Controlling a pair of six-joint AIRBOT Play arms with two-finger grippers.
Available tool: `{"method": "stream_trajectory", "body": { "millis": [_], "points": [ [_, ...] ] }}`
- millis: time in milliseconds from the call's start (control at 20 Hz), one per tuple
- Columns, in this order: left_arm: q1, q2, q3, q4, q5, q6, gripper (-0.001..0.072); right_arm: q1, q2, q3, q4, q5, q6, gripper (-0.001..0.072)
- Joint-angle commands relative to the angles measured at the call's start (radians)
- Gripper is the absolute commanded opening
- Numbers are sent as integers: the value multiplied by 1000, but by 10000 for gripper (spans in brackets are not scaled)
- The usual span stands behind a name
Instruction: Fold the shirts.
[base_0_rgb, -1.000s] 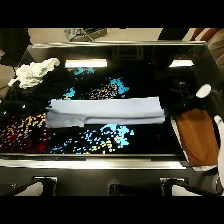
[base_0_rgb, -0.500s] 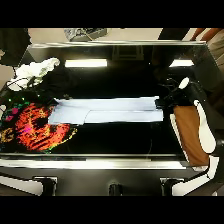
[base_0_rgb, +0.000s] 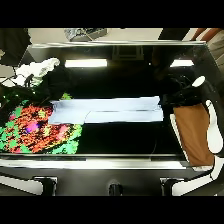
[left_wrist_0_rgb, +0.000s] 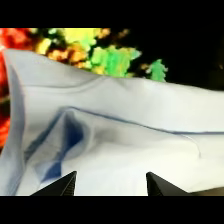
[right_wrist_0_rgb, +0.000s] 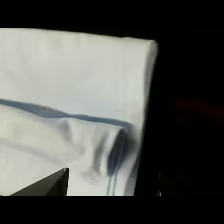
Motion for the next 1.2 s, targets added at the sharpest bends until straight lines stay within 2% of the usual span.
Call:
{"method": "stream_trajectory", "body": {
  "millis": [0, 200, 250, 300, 350, 400, 450, 500, 550, 600, 650, 800, 900, 1150],
  "points": [
    [-6, 61, 14, -5, -26, 32, 539, -30, -48, 1, 103, 11, 11, 674],
    [-35, 136, 14, -8, -25, 37, 538, -3, -124, 1, 117, 45, 62, 672],
    [-45, 153, 14, -22, -26, 38, 539, 8, -134, 1, 122, 61, 63, 630],
    [-60, 171, 14, -43, -25, 51, 539, 19, -138, 1, 123, 65, 70, 533],
    [-76, 186, 14, -70, -25, 74, 539, 30, -138, 1, 124, 60, 76, 344],
    [-93, 196, 14, -89, -25, 83, 538, 35, -134, 2, 142, 58, 76, 79],
    [-115, 201, 14, -103, -26, 90, 534, 35, -122, 2, 170, 60, 66, 55],
    [-140, 200, 13, -105, -26, 91, 446, 35, -99, 2, 189, 58, 27, 54],
    [-171, 198, 6, -106, -24, 120, 240, 35, -66, 2, 195, 63, 4, 54],
    [-211, 197, -15, -106, -2, 160, 107, 35, -29, 2, 198, 72, 3, 54],
    [-254, 196, -47, -106, 36, 169, 41, 35, 18, 2, 200, 85, 4, 53],
    [-417, 167, -180, -154, 228, 135, 41, 56, 173, 2, 198, 138, 5, 53],
    [-524, 104, -228, -269, 338, 120, 41, 101, 273, 2, 199, 169, 10, 54],
    [-705, -56, -216, -513, 492, 120, 40, 186, 492, 2, 199, 218, 93, 55]
  ]
}}
